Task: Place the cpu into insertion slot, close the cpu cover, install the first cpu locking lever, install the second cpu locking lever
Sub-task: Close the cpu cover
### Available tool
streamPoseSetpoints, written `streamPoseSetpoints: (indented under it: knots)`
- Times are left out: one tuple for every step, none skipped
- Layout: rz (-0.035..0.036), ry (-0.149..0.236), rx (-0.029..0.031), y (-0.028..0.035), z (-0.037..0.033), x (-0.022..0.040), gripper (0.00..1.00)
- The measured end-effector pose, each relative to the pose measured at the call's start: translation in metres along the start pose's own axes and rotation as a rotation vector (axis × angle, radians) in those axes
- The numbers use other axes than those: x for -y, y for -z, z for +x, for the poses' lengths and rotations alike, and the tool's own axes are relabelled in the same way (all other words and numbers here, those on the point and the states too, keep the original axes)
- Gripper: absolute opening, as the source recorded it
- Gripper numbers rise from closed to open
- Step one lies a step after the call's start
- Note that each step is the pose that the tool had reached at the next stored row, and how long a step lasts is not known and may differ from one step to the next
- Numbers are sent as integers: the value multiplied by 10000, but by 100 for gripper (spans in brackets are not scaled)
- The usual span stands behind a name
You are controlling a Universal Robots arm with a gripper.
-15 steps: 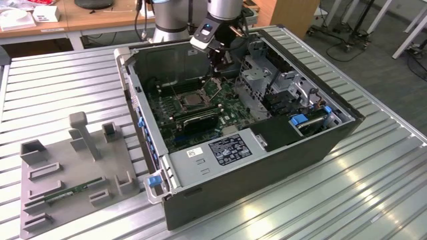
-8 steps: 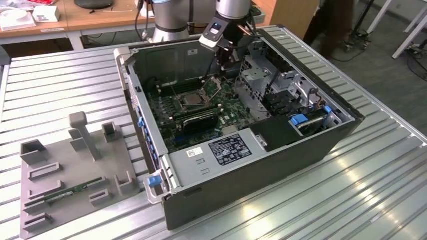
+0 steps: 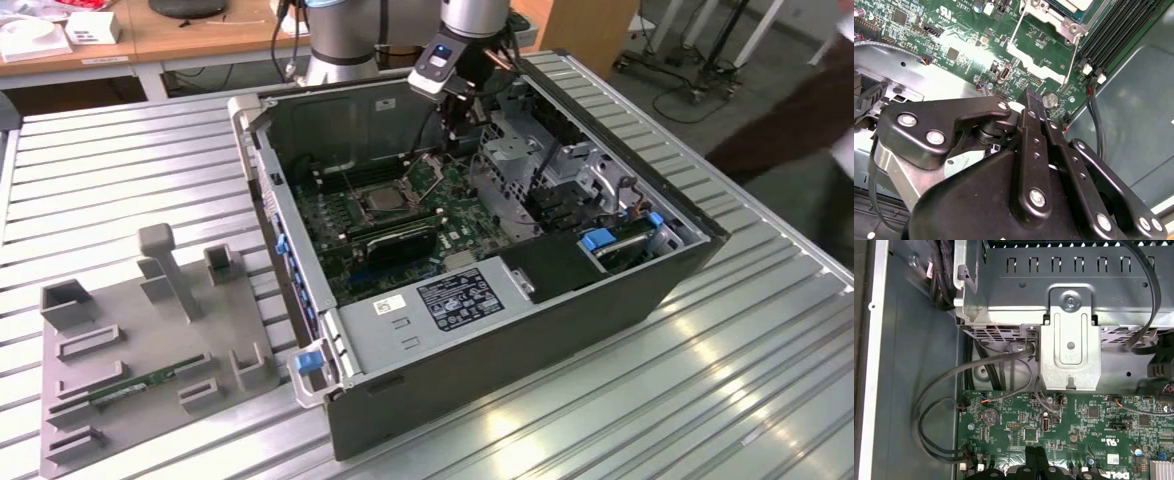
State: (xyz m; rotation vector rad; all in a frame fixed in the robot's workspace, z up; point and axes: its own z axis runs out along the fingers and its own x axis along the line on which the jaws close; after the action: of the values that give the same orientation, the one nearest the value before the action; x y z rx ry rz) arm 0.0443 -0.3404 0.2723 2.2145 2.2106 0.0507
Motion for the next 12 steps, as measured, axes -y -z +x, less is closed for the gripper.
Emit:
streamPoseSetpoints:
  knots:
    - [0, 0, -1, 0, 0, 0, 11]
    - [0, 1, 0, 0, 0, -1, 11]
    - [-1, 1, 0, 0, 0, -2, 11]
    - [0, 1, 0, 0, 0, -2, 11]
    - [0, 1, 0, 0, 0, -3, 11]
    - [0, 3, 0, -1, -1, -6, 11]
    - [2, 2, -1, -4, -1, -14, 11]
    - [4, 1, -2, -6, -1, -22, 11]
    - [7, 1, -1, -8, 0, -32, 11]
    - [9, 2, -1, -11, -1, -40, 11]
    - [9, 1, -3, -17, 0, -45, 11]
    - [9, 1, -2, -25, 0, -46, 11]
